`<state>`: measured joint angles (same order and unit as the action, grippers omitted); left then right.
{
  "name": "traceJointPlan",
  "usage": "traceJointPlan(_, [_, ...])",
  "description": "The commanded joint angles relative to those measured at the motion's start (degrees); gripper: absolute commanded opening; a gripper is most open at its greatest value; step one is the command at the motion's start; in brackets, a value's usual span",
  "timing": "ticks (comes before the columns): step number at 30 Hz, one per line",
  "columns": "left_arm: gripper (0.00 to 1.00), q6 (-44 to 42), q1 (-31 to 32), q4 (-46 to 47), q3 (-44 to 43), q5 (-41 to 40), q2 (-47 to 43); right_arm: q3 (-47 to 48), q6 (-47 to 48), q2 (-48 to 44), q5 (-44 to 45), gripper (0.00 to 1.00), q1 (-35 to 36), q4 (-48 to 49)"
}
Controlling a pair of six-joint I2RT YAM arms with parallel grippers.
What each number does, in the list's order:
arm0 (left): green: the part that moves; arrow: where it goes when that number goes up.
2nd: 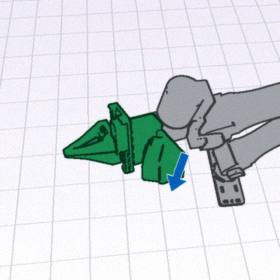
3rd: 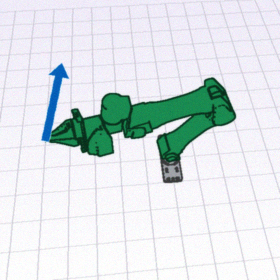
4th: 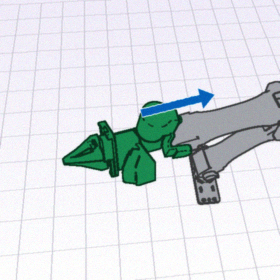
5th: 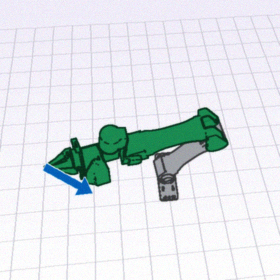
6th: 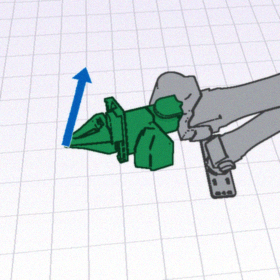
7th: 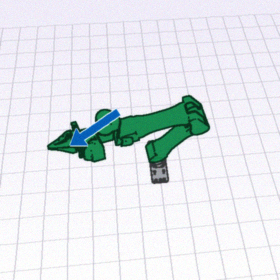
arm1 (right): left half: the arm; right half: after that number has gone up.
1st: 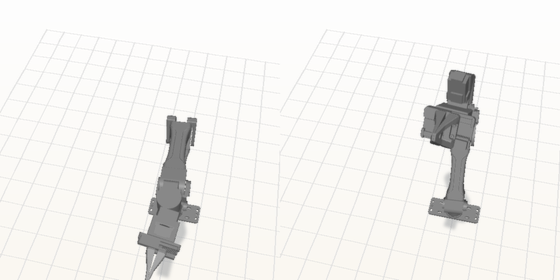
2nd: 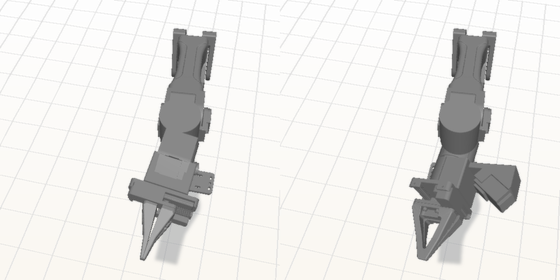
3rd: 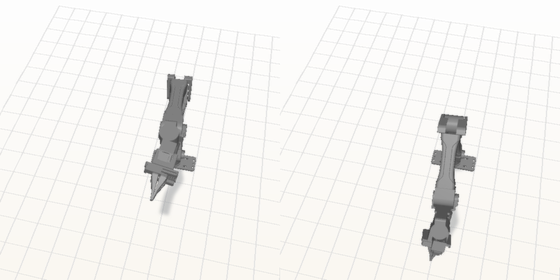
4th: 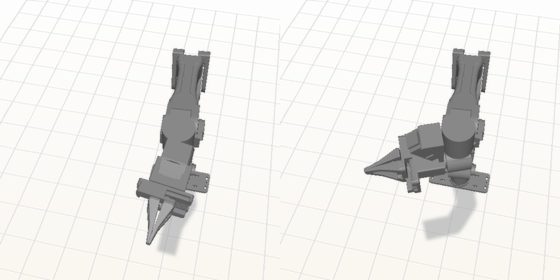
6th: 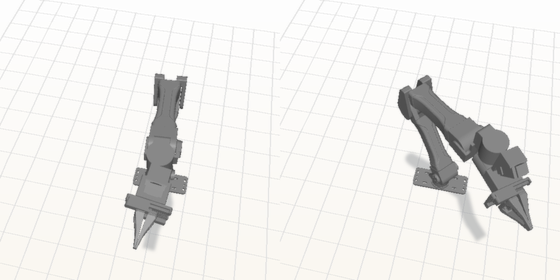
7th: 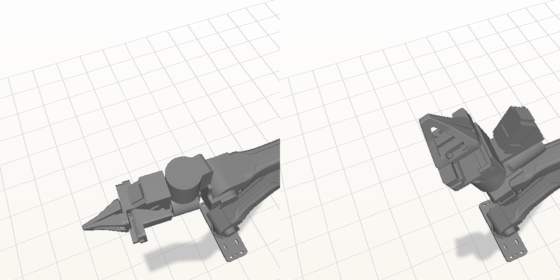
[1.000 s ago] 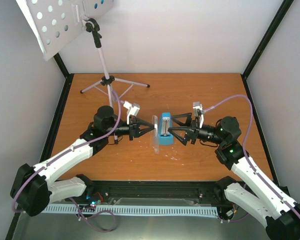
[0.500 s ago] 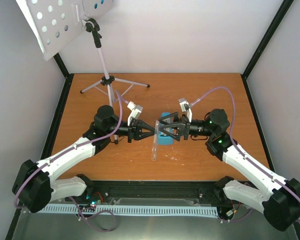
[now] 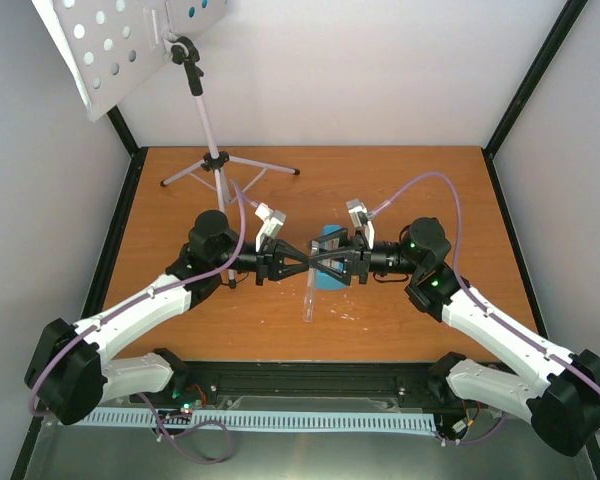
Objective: Pack up the instrument practice props
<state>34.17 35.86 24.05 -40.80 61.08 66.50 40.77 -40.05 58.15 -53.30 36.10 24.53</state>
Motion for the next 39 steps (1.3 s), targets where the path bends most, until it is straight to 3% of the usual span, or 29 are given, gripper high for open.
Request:
traceJointPlan(1, [0.00,-0.2,0.7,0.5,-2.9,0.9,0.9,0.4,1.8,0.9,1.6,0.70,1.7,0.1])
traceJointPlan(27, [0.00,-1.5,0.7,-2.1,-2.6,-0.6,0.0,-4.5,0.3,0.2,-0.6,0.41,2.7,7.9])
traceJointPlan(28, [0.05,-1.8,0.7,-2.7,-2.7,-1.1,-0.2,-4.6,0.6,0.1,-0.3,0.41,2.7,7.6])
traceJointPlan(32, [0.43,-3.5,0.6,-6.3,-2.4,-4.7,-1.7,-4.0,4.5,-1.8,1.7,0.43,2.7,2.1])
traceJointPlan(35, [0.72,-3.5,0.0,-7.3,0.2,-8.6,-4.2,-2.7,10.8,-4.4,5.4,0.45,2.7,-8.2])
traceJointPlan(39, [0.92,-2.4,-2.3,-7.8,5.5,-13.0,-7.2,-1.7,19.1,-7.4,11.9,0.45,2.6,-20.9])
